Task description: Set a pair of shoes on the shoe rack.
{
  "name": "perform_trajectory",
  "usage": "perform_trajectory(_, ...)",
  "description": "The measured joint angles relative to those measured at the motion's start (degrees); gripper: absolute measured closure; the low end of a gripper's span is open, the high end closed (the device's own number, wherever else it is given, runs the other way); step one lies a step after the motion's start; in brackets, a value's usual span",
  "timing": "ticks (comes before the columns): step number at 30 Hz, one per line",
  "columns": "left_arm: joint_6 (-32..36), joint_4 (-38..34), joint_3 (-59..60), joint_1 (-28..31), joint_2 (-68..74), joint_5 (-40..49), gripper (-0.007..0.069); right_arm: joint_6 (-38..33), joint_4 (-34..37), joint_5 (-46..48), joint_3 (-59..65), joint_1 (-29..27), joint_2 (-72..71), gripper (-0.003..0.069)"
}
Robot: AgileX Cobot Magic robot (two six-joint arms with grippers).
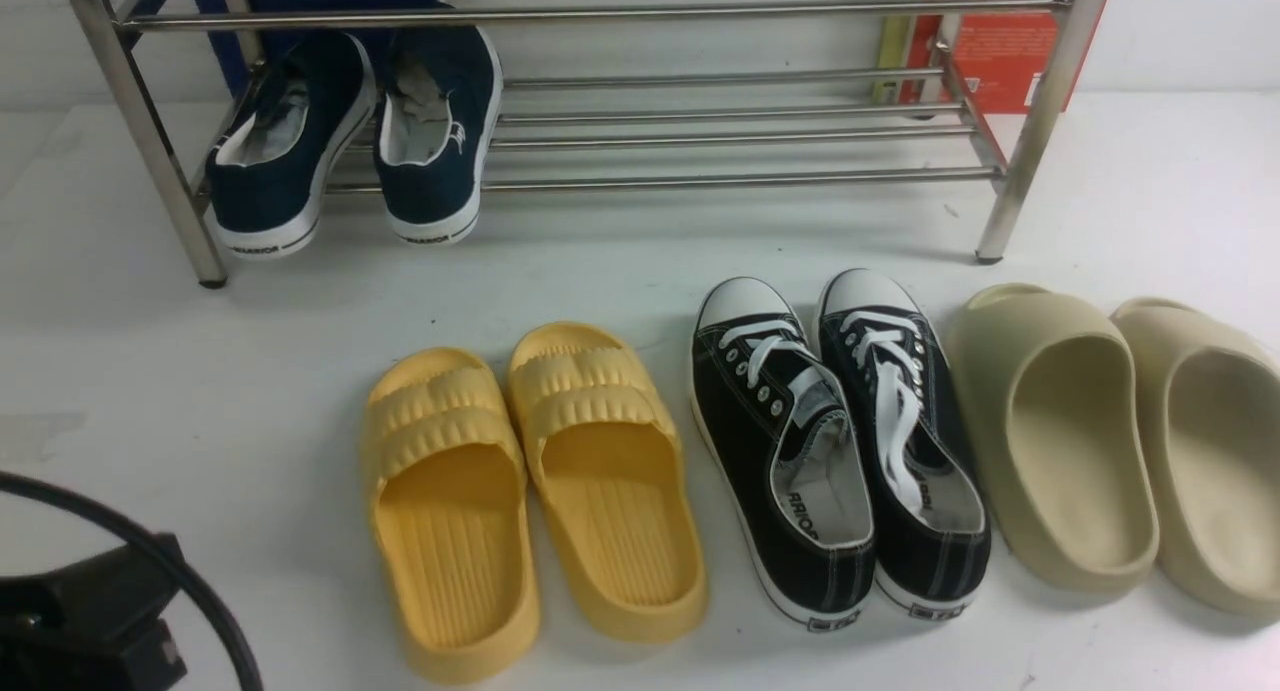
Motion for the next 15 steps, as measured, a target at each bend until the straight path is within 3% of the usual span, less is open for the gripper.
perform_trajectory(4,0.0,0.0,0.1,0.0,0.0,0.7,0.0638,0.0,0.0,0.0,0.0,0.0,0.0,0.0419)
perform_trajectory(15,-0.2,10.4,1.7,1.8,-1.5,-5.3,0.0638,0.0,0.0,0.0,0.0,0.0,0.0,0.0419)
